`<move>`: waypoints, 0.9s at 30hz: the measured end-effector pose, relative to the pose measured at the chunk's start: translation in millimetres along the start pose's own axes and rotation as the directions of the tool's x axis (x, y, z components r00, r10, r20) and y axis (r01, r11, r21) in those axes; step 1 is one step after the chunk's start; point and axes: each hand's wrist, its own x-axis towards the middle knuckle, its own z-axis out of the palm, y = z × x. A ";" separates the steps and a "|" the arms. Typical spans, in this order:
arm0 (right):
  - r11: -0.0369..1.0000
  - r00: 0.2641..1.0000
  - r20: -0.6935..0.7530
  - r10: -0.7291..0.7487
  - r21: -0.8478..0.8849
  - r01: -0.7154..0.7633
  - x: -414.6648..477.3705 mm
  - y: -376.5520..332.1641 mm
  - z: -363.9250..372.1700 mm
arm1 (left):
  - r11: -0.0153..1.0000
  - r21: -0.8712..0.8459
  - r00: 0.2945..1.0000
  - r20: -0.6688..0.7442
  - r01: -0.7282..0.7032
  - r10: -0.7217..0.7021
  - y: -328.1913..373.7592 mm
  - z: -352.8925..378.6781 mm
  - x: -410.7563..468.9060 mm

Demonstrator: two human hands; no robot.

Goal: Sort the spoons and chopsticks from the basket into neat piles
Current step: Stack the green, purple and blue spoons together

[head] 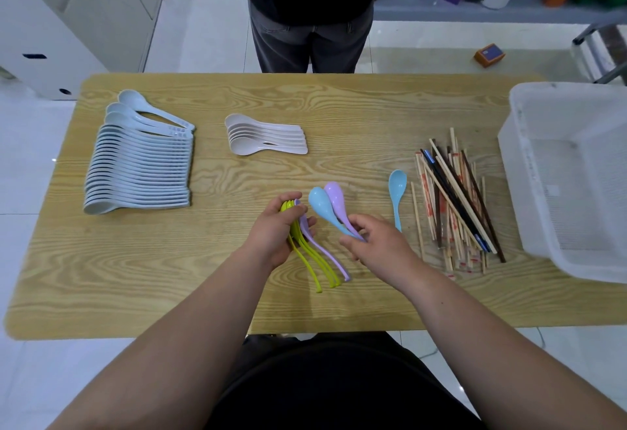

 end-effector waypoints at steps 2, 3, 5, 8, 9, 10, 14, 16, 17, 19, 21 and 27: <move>0.999 1.000 -0.028 -0.003 0.054 0.005 0.2 -2.2 2.3 | 1.000 -0.001 1.000 0.003 0.001 -0.001 -0.6 1.5 -0.5; 0.997 0.999 -0.047 0.000 0.075 0.004 0.2 -2.5 3.2 | 1.000 -0.002 1.000 0.006 0.001 -0.001 -1.1 2.1 -0.4; 0.993 0.998 -0.066 0.010 0.116 -0.003 -0.5 -3.5 4.5 | 1.000 -0.014 1.000 0.023 0.002 -0.002 -2.0 3.9 -0.8; 0.967 0.996 -0.067 0.063 0.252 -0.044 -3.1 -8.1 6.9 | 0.999 -0.036 0.999 0.052 -0.004 0.006 -3.3 7.0 -1.0; 0.959 0.995 -0.073 0.072 0.278 -0.049 -4.0 -9.2 8.1 | 0.999 -0.045 0.998 0.057 -0.006 0.009 -3.8 8.2 -1.2; 0.959 0.994 -0.083 0.070 0.278 -0.044 -4.3 -9.2 9.5 | 0.999 -0.049 0.998 0.060 -0.009 0.012 -4.1 9.4 -1.5; 0.975 0.992 -0.111 0.068 0.216 -0.043 -5.9 -5.4 12.1 | 1.000 -0.027 0.999 0.044 -0.014 0.016 -6.2 12.4 -2.5; 0.985 0.994 -0.091 0.069 0.166 -0.053 -6.5 -6.5 12.3 | 1.000 -0.010 0.999 0.045 -0.014 0.014 -7.0 13.5 -3.2; 0.988 0.994 -0.079 0.069 0.146 -0.057 -7.0 -7.9 12.4 | 1.000 0.001 0.999 0.050 -0.013 0.013 -7.4 14.2 -3.5; 0.986 0.994 -0.070 0.082 0.154 -0.070 -7.3 -9.3 13.7 | 1.000 0.014 0.998 0.059 -0.013 0.012 -8.0 15.5 -3.7; 0.979 0.993 -0.039 0.109 0.175 -0.101 -7.6 -9.5 13.5 | 1.000 0.021 0.997 0.070 -0.013 0.011 -8.9 16.1 -3.6; 0.925 0.989 0.036 0.143 0.350 -0.147 -7.9 -7.2 9.1 | 1.000 0.017 0.995 0.095 -0.019 0.018 -11.2 16.2 -4.1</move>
